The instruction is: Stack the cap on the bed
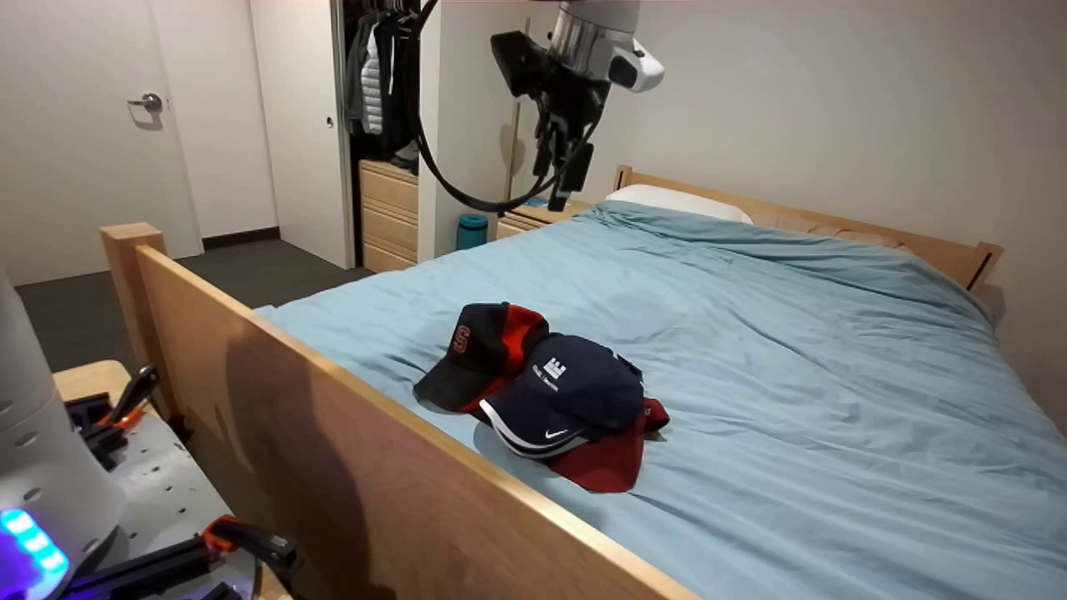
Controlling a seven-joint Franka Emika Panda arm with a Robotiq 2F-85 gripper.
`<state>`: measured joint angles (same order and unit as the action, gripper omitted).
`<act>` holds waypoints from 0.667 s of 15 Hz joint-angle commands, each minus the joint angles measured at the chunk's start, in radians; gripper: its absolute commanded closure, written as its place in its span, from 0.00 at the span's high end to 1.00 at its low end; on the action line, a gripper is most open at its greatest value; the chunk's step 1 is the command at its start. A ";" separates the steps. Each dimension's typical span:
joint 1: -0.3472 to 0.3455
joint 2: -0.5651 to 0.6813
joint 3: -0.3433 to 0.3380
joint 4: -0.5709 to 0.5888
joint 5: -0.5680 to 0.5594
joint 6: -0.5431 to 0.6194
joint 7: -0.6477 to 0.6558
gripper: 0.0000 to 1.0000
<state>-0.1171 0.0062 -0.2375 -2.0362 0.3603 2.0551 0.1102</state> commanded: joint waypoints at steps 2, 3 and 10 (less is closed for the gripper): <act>-0.017 0.026 0.035 0.062 -0.023 -0.261 -0.090 1.00; -0.016 0.032 0.039 0.074 -0.045 -0.320 -0.086 1.00; 0.024 0.074 0.101 0.074 -0.398 -0.379 0.044 1.00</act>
<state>-0.1060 0.0476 -0.1640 -1.9806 0.0889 1.6824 0.1182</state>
